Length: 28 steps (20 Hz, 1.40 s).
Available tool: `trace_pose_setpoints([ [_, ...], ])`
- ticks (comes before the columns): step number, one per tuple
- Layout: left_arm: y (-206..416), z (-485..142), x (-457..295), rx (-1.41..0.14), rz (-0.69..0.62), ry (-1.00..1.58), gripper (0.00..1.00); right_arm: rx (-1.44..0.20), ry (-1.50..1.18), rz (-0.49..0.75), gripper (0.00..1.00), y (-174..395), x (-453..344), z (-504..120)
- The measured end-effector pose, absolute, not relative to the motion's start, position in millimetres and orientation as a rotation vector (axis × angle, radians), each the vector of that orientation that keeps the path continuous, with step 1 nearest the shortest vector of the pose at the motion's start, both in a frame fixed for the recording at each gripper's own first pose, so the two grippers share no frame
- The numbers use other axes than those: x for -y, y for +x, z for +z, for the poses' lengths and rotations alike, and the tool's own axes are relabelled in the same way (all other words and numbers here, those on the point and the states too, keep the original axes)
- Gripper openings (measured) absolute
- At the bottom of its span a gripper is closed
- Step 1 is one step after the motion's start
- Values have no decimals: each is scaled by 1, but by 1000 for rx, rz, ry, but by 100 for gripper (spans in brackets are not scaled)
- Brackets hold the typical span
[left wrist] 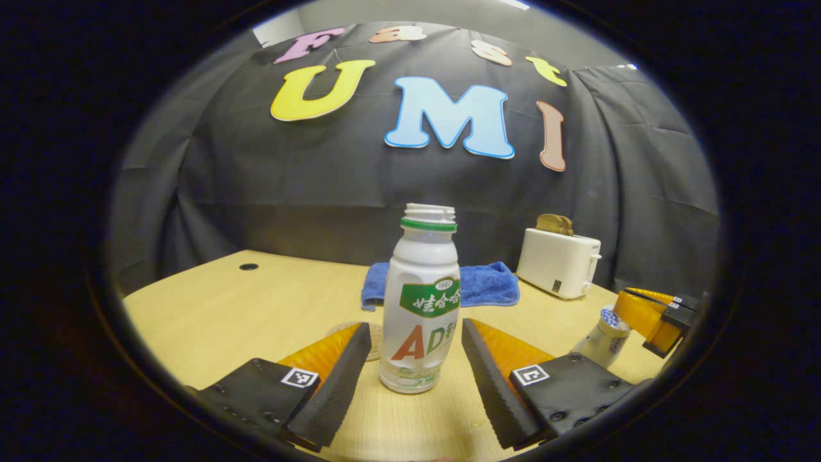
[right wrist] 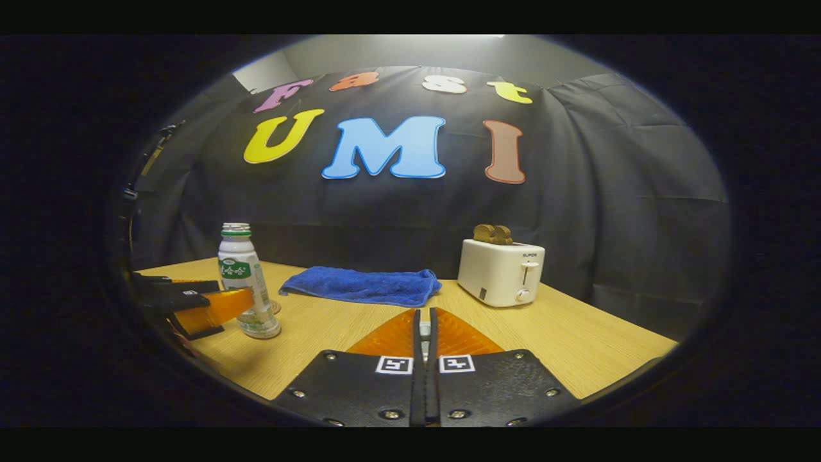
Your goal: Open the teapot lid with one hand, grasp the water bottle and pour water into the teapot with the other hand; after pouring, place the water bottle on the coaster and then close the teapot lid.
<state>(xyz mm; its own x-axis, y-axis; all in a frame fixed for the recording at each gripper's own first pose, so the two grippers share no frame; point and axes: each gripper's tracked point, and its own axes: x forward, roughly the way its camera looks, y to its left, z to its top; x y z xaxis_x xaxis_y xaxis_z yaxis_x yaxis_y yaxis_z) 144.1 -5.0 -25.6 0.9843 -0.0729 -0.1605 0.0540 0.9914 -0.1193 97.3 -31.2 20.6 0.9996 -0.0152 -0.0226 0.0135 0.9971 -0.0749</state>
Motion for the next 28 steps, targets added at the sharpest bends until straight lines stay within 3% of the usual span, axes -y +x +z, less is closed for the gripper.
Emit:
trace_pose_setpoints([
  [1, 148, -29, 3, -172, -51, -109, 99, -21, -80, -13, 1, 98, 32, 20],
  [7, 165, -37, 7, -203, -43, -66, 96, -54, -65, 24, 1, 98, 24, 8],
  [8, 164, -38, 11, -211, -63, -40, 83, -58, -60, 34, 0, 97, 22, 7],
  [9, 161, -34, 14, -206, -88, -27, 87, -61, -56, 43, 1, 95, 20, 7],
  [12, 153, -32, 23, -204, -122, -5, 71, -53, -51, 54, 1, 86, 16, 16],
  [14, 150, -32, 23, -212, -132, 13, 81, -58, -60, 62, 1, 70, 15, 16],
  [16, 148, -31, 22, -214, -138, 63, 76, -78, -54, 54, 0, 43, 23, 12],
  [17, 148, -28, 20, -200, -135, 94, 81, -78, -44, 52, 0, 30, 25, 11],
  [18, 148, -29, 22, -203, -140, 123, 76, -81, -41, 43, 0, 18, 30, 12],
  [21, 145, -28, 31, -194, -159, 202, 76, -87, -41, 19, 1, -13, 42, 11],
  [28, 142, -22, 57, -173, -186, 490, 76, -98, -36, -18, 0, -40, 60, 4],
])
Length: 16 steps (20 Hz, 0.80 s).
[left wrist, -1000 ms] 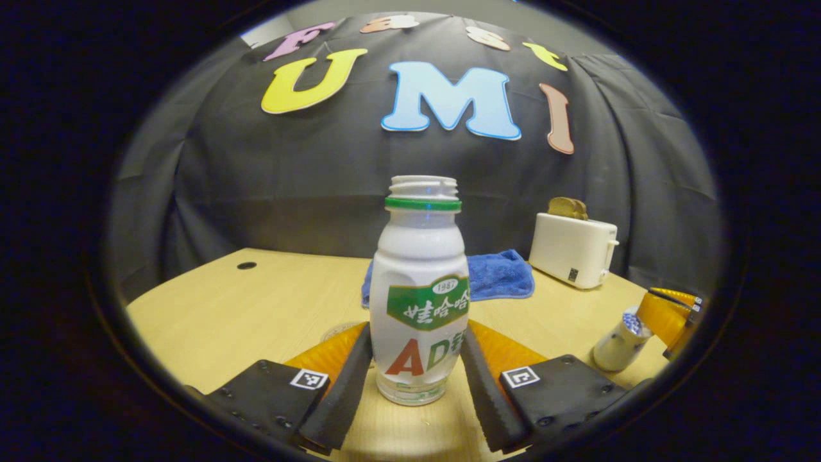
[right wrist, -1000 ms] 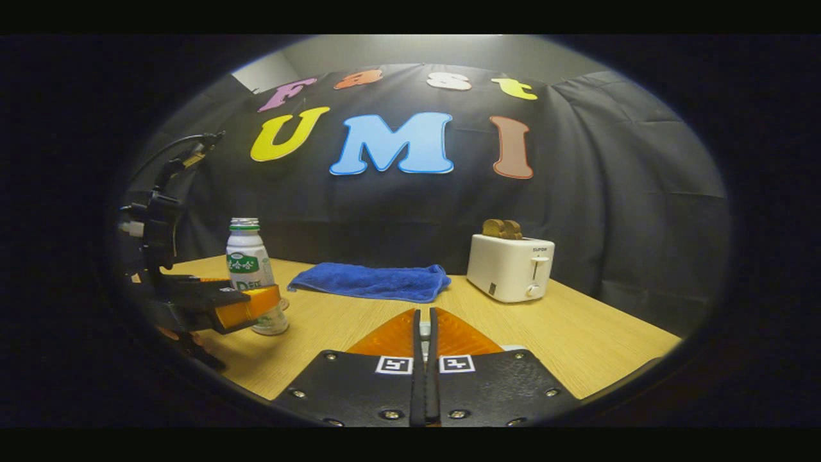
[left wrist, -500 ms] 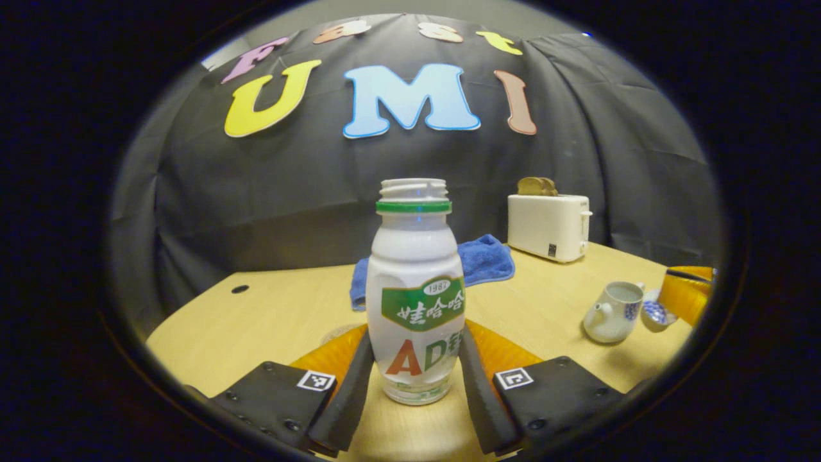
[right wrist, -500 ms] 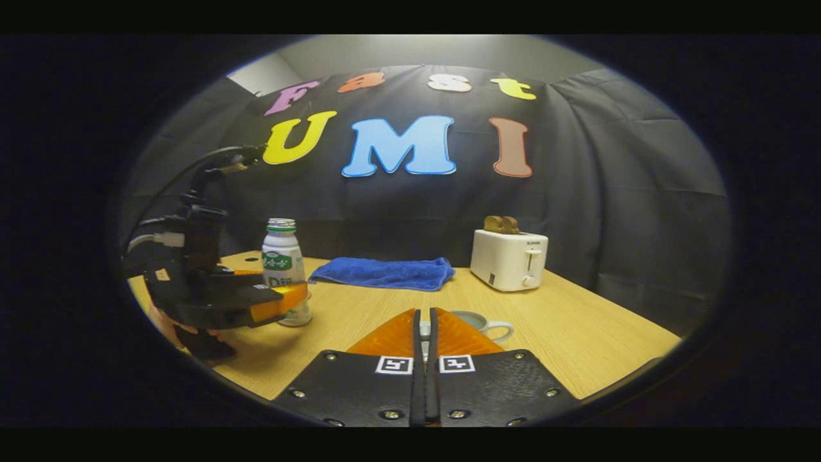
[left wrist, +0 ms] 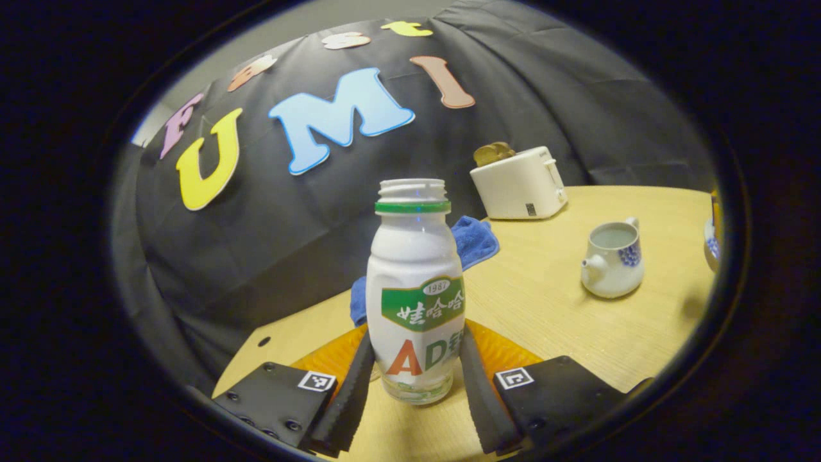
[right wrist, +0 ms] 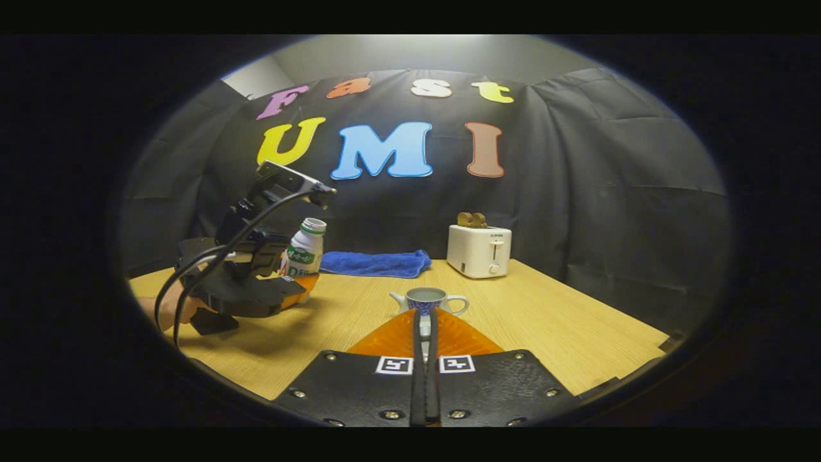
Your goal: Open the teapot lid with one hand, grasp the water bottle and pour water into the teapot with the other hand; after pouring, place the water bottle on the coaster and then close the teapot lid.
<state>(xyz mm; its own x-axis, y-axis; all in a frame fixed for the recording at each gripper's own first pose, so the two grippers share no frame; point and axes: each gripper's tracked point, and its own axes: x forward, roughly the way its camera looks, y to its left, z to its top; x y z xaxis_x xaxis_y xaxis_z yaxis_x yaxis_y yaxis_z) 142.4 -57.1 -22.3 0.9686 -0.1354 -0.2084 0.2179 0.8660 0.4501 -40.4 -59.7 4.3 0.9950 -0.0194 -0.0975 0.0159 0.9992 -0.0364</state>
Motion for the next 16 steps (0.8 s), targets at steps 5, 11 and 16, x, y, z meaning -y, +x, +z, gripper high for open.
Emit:
trace_pose_setpoints([
  [5, 141, -22, 75, -162, -211, 590, 76, -111, -28, -38, 1, -42, 71, -3],
  [11, 148, -17, 91, -108, -216, 782, 79, -124, -3, -63, 0, -45, 85, -10],
  [16, 152, -14, 106, -61, -214, 944, 81, -95, 11, -75, 1, -47, 92, -6],
])
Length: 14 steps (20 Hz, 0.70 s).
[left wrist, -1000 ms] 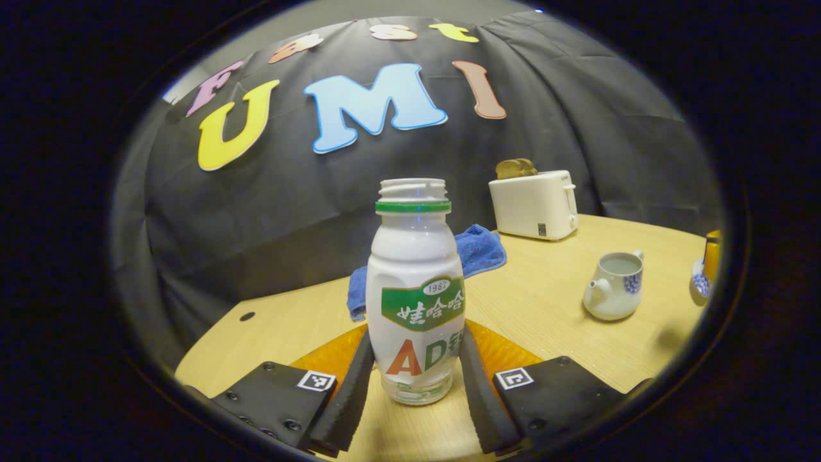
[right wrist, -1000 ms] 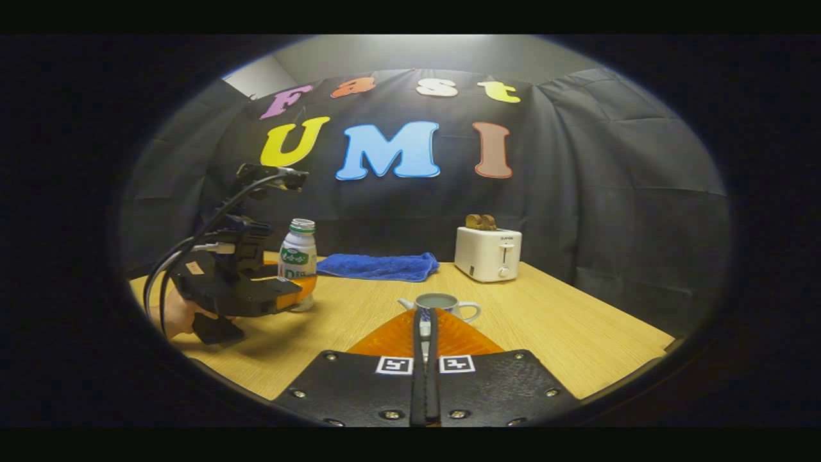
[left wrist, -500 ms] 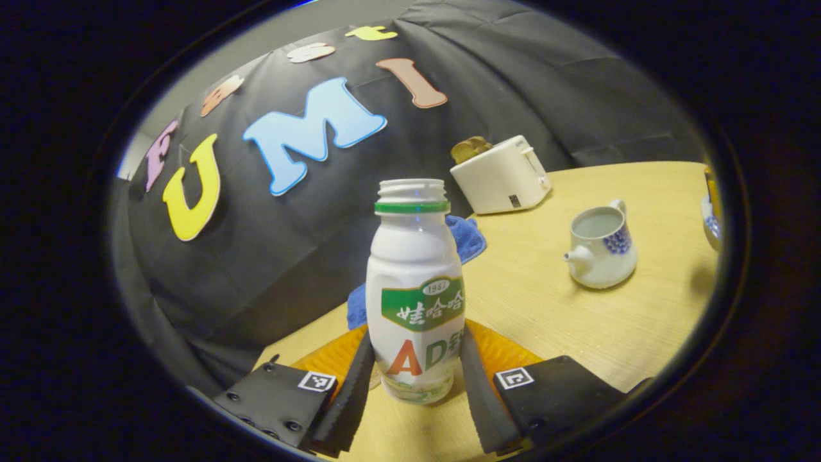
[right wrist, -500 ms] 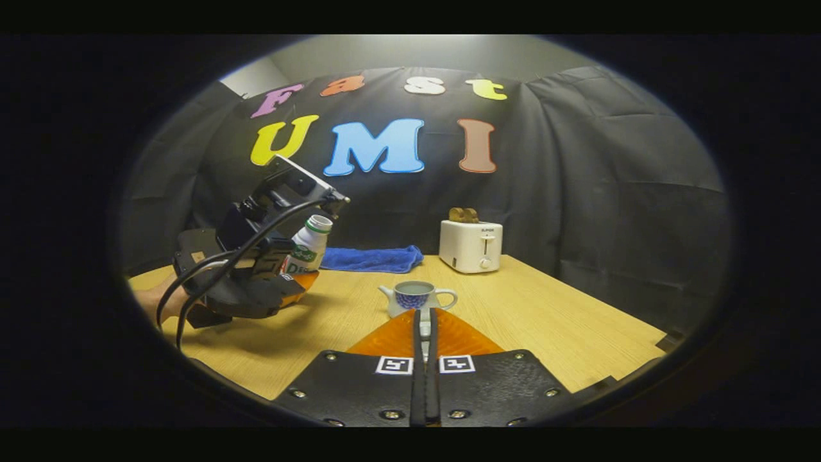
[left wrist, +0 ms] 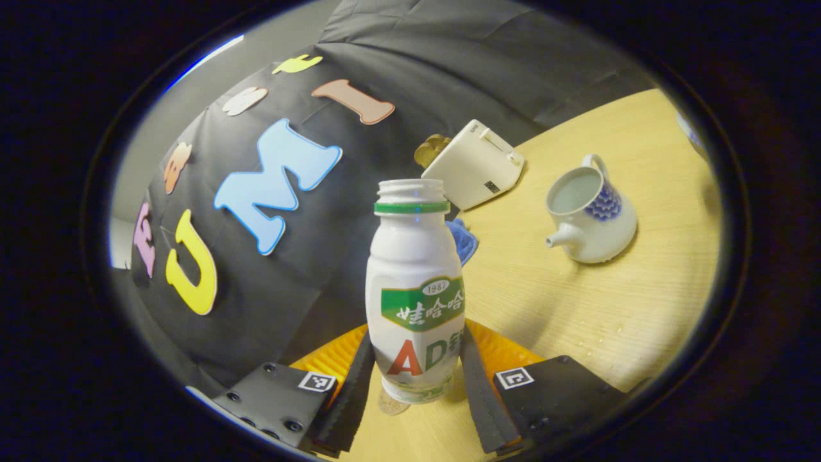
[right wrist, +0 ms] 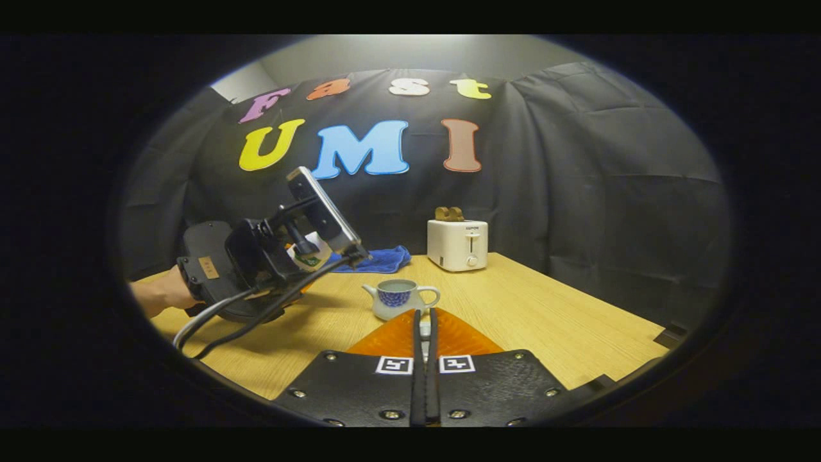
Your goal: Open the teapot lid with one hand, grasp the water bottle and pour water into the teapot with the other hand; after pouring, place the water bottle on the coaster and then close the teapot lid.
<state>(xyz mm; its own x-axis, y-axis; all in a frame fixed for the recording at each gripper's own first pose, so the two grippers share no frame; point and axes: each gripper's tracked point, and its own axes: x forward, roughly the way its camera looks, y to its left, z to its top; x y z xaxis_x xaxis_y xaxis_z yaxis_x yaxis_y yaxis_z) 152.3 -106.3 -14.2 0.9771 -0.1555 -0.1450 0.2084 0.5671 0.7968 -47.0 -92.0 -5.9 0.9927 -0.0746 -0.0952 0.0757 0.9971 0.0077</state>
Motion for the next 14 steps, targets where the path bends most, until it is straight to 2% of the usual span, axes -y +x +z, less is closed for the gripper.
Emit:
trace_pose_setpoints([
  [7, 148, -14, 127, 2, -235, 1146, 82, -131, 34, -80, 1, -47, 102, -19],
  [9, 156, -13, 132, 11, -242, 1198, 75, -119, 36, -81, 0, -48, 104, -15],
  [11, 157, -14, 138, 21, -250, 1245, 82, -110, 27, -83, 0, -49, 107, -14],
  [12, 159, -15, 141, 27, -252, 1269, 75, -104, 27, -83, 1, -49, 109, -12],
  [14, 160, -16, 146, 41, -259, 1330, 75, -99, 30, -85, 1, -49, 111, -11],
])
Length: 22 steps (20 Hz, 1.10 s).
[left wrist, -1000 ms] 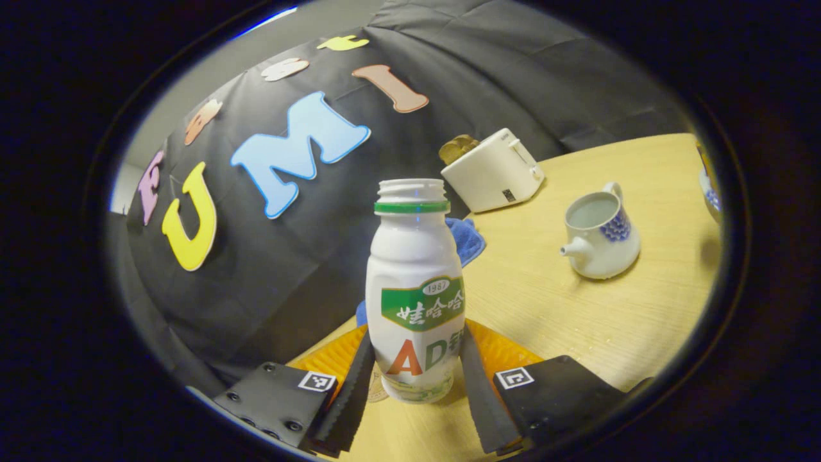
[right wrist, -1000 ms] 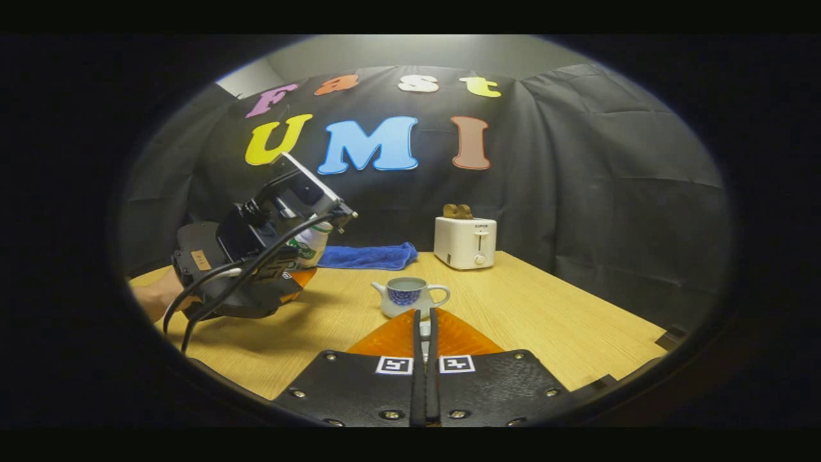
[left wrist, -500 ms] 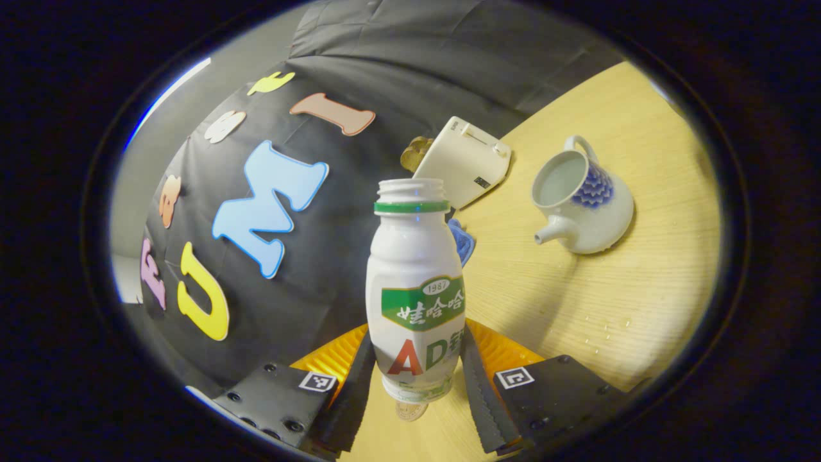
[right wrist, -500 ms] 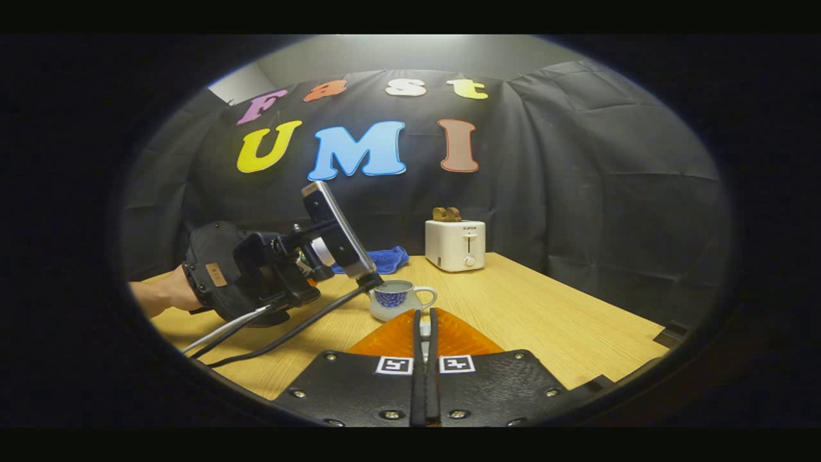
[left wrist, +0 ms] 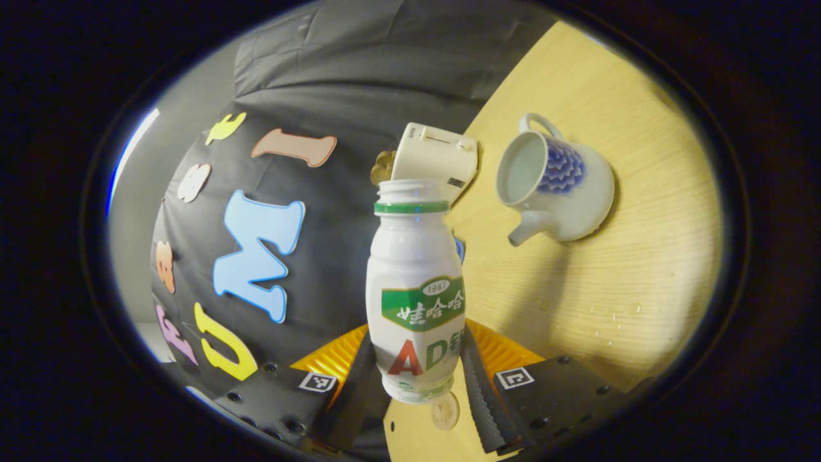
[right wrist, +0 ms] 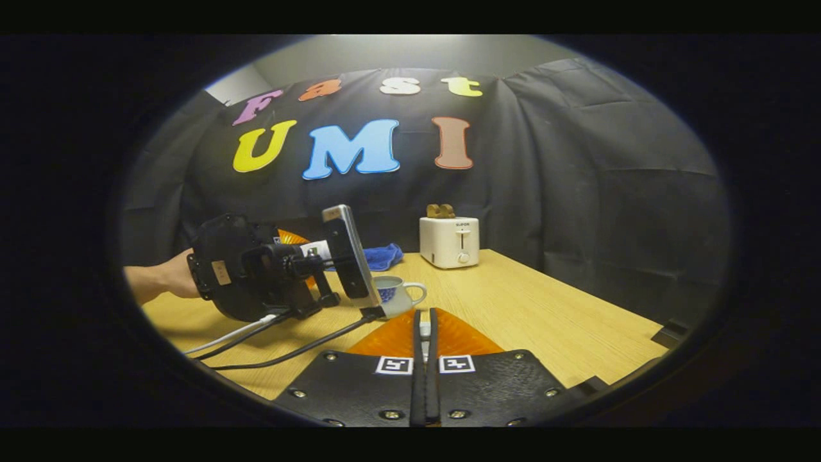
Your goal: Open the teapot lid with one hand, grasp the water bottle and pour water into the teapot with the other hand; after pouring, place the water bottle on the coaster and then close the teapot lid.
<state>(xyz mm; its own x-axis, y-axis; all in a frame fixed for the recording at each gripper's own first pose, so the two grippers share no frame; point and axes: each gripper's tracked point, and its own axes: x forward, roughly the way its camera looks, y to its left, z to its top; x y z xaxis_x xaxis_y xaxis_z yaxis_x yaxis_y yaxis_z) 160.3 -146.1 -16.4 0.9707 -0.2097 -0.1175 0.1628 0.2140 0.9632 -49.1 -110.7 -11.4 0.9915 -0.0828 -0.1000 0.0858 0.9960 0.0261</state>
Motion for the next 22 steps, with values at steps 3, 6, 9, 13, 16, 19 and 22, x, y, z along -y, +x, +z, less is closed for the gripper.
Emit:
trace_pose_setpoints([
  [3, 157, -11, 157, 82, -267, 1414, 75, -99, 39, -89, 0, -49, 115, -13],
  [6, 155, -9, 163, 102, -265, 1456, 75, -105, 47, -94, 1, -48, 121, -15],
  [9, 160, -10, 162, 107, -257, 1499, 68, -109, 56, -94, 1, -48, 123, -16],
  [13, 160, -5, 163, 127, -248, 1551, 75, -98, 56, -94, 0, -49, 124, -13],
  [16, 159, -2, 164, 141, -247, 1590, 76, -95, 58, -96, 0, -50, 126, -14],
  [19, 159, 2, 166, 166, -242, 1626, 76, -98, 67, -95, 1, -51, 127, -15],
  [22, 159, 2, 166, 175, -237, 1657, 75, -95, 73, -100, 0, -51, 129, -15],
])
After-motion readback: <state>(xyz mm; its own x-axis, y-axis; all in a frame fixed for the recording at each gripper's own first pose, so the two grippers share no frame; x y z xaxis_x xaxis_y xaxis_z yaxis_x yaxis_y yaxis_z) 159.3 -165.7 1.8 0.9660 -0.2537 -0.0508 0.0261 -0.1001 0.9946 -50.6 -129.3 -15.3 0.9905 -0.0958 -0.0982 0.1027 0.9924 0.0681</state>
